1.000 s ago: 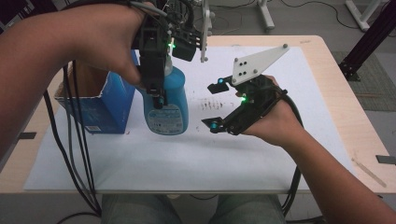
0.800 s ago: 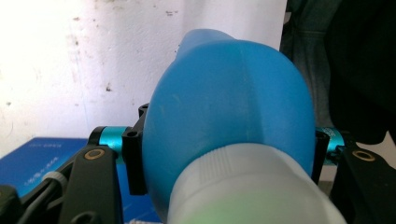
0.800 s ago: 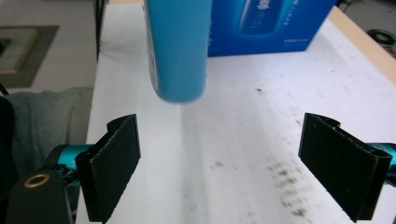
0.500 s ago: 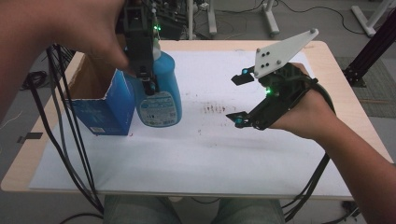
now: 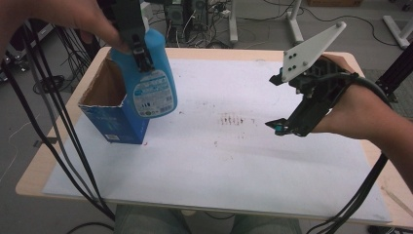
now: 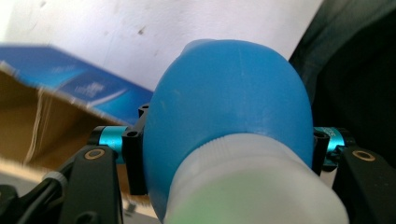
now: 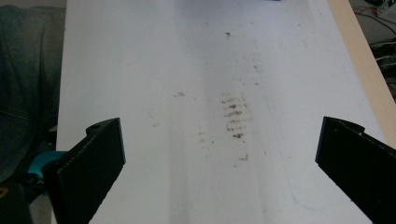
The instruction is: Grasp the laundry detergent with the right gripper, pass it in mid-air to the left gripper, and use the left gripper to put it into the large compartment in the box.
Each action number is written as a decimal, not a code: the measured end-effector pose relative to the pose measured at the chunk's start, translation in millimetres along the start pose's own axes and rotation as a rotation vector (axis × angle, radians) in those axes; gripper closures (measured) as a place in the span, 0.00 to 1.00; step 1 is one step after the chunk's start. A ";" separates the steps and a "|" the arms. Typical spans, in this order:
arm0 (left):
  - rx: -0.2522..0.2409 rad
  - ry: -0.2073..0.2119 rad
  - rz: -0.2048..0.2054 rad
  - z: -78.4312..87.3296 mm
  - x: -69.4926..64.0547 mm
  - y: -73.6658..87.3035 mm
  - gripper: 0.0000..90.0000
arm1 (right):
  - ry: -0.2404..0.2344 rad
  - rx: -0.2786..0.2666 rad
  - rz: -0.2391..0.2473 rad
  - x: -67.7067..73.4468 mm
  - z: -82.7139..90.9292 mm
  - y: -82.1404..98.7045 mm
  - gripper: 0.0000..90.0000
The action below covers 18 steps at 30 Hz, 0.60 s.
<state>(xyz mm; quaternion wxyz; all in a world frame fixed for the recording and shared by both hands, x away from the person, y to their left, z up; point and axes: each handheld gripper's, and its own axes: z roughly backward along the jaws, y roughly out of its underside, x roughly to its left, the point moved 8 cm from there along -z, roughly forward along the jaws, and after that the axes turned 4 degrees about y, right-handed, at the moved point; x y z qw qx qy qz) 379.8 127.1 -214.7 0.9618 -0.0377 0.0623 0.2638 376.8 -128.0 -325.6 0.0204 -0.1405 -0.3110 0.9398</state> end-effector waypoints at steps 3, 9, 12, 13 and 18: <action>-0.025 0.000 0.082 13.2 7.5 4.4 0.42 | 0.005 0.014 0.005 -5.7 4.9 1.1 0.01; -0.082 -0.026 0.294 34.4 23.0 14.7 0.42 | 0.006 0.050 0.011 -12.9 9.7 6.3 0.01; -0.077 -0.035 0.391 40.0 32.1 24.3 0.42 | 0.004 0.058 0.006 -14.5 9.8 10.0 0.01; -0.078 -0.034 0.426 41.2 35.1 27.7 0.42 | 0.003 0.062 0.003 -14.8 10.0 11.1 0.01; -0.085 -0.044 0.591 42.5 51.5 45.2 0.42 | 0.003 0.057 -0.003 -17.0 10.0 12.4 0.01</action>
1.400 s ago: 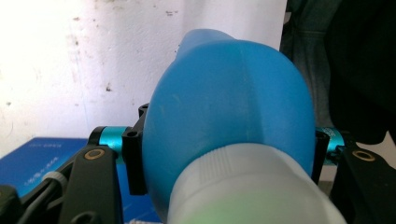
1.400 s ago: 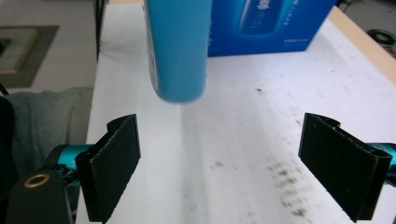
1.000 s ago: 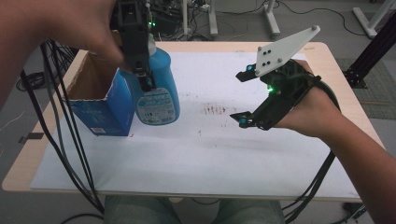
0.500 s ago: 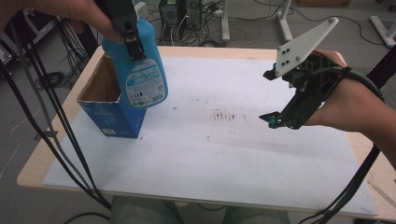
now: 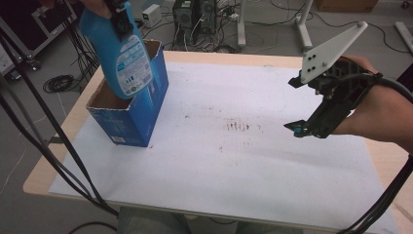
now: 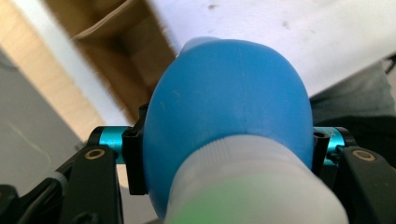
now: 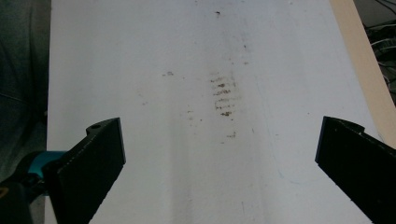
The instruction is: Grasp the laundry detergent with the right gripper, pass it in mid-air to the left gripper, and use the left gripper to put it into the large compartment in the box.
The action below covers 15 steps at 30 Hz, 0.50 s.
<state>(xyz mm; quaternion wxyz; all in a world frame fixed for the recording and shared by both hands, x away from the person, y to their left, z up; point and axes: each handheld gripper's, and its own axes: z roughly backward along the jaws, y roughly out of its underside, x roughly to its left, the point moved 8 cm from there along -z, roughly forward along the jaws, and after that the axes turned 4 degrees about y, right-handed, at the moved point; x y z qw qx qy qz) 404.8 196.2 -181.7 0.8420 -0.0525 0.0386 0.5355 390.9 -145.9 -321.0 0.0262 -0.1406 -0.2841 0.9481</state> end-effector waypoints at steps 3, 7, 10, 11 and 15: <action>-0.006 -0.028 0.069 0.5 13.2 3.3 0.42 | 0.002 0.000 0.000 0.0 -0.6 -0.5 0.01; -0.007 -0.039 0.136 -5.5 28.1 5.6 0.42 | 0.003 0.000 0.000 0.7 -2.4 -1.2 0.01; -0.001 -0.020 0.157 -15.0 38.1 6.2 0.42 | 0.009 0.005 -0.004 0.5 -4.2 0.0 0.01; 0.007 -0.016 0.150 -19.6 41.6 6.4 0.42 | 0.016 0.006 -0.004 0.0 -4.4 0.4 0.01; 0.038 -0.016 0.074 -35.1 49.5 6.2 0.42 | 0.023 0.007 -0.015 -1.0 -4.3 2.6 0.01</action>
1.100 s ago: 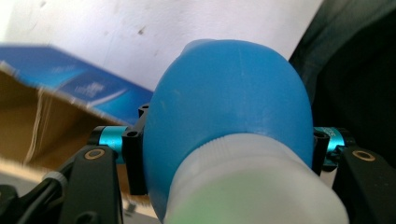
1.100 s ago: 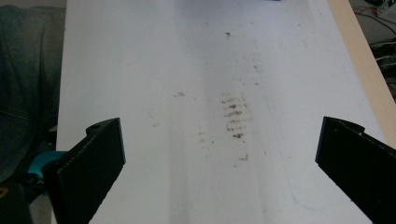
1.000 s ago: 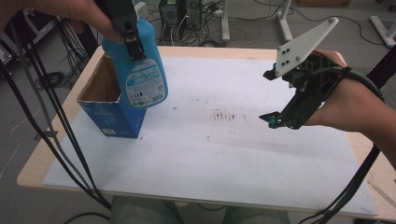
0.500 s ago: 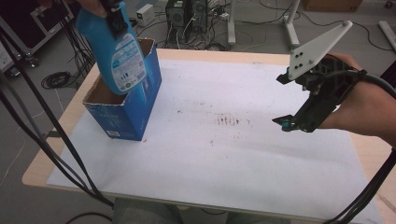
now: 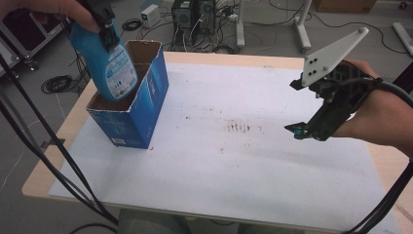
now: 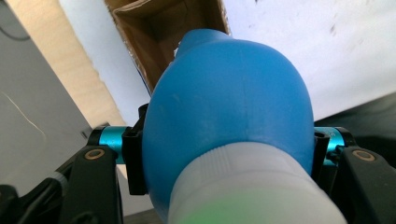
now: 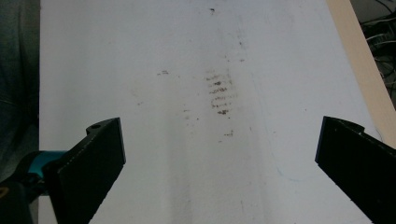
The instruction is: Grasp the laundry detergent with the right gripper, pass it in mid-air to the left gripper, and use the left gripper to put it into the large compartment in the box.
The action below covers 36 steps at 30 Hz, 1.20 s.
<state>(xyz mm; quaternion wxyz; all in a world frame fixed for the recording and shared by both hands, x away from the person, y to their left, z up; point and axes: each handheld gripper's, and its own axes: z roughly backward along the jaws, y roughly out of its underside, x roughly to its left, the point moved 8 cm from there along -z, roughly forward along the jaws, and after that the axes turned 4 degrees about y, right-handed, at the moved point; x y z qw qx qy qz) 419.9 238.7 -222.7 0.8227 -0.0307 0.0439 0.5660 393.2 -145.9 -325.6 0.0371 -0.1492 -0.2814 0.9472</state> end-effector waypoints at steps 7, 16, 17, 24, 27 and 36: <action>0.054 -0.016 -0.261 -38.7 2.2 -1.7 0.42 | 0.003 0.010 -0.015 -0.7 0.9 2.4 0.01; 0.108 -0.036 -0.566 -97.0 11.1 -4.6 0.42 | -0.002 0.032 -0.015 2.9 -4.6 2.0 0.01; 0.104 -0.032 -0.575 -103.4 12.6 -5.3 0.42 | -0.004 0.037 -0.015 3.4 -5.4 2.3 0.01; 0.111 -0.010 -0.590 -137.8 20.7 -8.1 0.42 | -0.010 0.050 -0.021 4.1 -10.4 3.0 0.01; 0.123 -0.010 -0.586 -144.1 22.8 -9.1 0.42 | -0.012 0.050 -0.024 4.1 -11.9 3.3 0.01; 0.102 0.019 -0.576 -147.1 23.5 -13.9 0.41 | -0.027 0.063 -0.020 6.5 -22.1 5.2 0.01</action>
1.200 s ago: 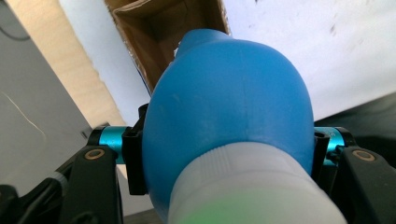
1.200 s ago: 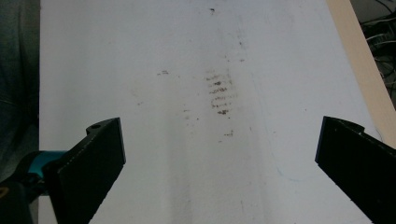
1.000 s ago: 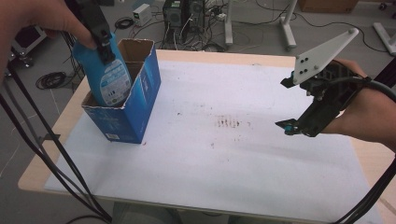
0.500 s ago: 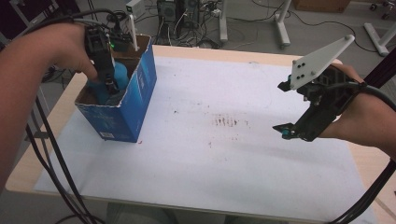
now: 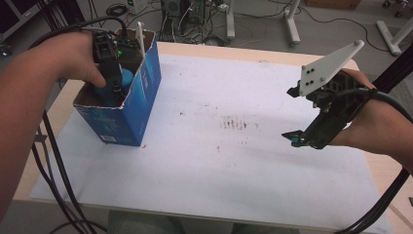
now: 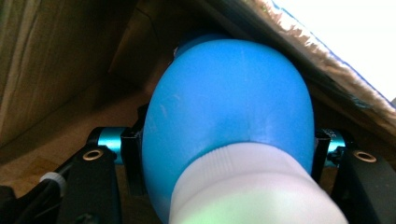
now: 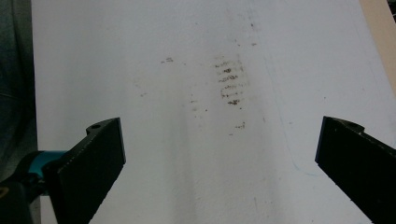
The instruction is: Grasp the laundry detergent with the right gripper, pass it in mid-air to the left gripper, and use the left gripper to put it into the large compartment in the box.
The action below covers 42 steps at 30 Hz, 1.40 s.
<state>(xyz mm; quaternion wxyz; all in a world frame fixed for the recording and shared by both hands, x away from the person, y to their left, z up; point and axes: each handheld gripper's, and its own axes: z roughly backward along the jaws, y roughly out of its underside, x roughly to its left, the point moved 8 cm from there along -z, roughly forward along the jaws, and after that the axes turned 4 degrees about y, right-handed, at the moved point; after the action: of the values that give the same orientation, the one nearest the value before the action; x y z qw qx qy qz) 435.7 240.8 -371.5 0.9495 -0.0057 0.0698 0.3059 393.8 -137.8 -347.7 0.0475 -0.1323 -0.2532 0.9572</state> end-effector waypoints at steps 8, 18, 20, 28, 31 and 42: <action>-0.017 0.017 0.038 10.6 -1.1 2.8 0.30 | -0.002 -0.004 -0.005 0.7 0.5 -0.3 0.01; -0.030 -0.034 0.052 45.3 -10.8 7.9 0.24 | -0.004 -0.025 -0.013 -1.7 7.3 3.2 0.01; -0.036 -0.057 0.046 54.2 -13.3 8.2 0.20 | -0.005 -0.031 -0.022 -3.0 8.8 3.6 0.01; -0.056 -0.122 -0.022 87.0 -31.4 0.5 0.13 | -0.007 -0.033 -0.017 -11.3 16.2 1.9 0.01; -0.064 -0.124 -0.062 98.0 -43.6 -6.7 0.12 | -0.008 -0.024 -0.006 -16.3 19.5 0.3 0.01; -0.071 -0.067 -0.256 105.2 -92.9 -46.7 0.08 | -0.057 0.106 0.047 -33.2 25.2 0.8 0.01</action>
<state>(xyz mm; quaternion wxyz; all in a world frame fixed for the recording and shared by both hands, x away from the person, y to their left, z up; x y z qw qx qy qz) 401.9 154.6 -256.2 0.9818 -0.0381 0.0256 0.1845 418.7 -155.6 -319.4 0.0247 -0.1083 -0.2002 0.9734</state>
